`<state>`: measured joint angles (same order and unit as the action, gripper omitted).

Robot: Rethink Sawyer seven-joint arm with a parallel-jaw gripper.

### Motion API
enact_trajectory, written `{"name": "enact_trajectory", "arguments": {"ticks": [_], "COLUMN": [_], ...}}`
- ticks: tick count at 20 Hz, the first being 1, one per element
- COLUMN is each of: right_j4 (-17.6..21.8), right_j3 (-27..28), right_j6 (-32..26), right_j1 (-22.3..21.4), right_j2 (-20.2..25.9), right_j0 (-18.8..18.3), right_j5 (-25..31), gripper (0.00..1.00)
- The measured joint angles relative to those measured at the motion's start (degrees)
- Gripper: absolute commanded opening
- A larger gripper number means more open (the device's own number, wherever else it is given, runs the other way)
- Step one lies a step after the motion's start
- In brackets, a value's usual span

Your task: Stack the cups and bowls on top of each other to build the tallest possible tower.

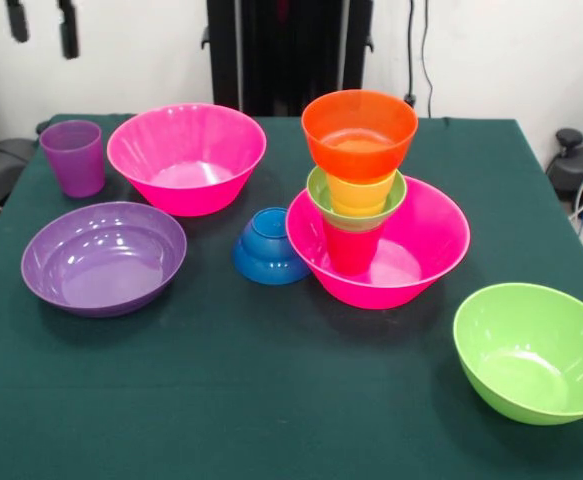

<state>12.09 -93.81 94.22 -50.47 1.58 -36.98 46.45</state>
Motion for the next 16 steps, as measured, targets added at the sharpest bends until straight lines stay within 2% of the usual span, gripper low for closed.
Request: {"name": "enact_trajectory", "arguments": {"ticks": [2,8,12,16], "right_j4": [0.0,0.0,0.1,1.7], "right_j3": [-3.1,-10.7,-16.8,-19.7], "right_j6": [-1.6,-1.7,-1.7,-1.7], "right_j1": [-0.3,-0.9,-1.7,-1.3], "right_j2": [2.1,6.1,8.9,10.5], "right_j0": [-4.2,-10.7,-13.0,-13.1], "right_j5": [-2.4,-7.7,-10.7,-12.4], "gripper": [1.00,1.00,1.00,1.00]}}
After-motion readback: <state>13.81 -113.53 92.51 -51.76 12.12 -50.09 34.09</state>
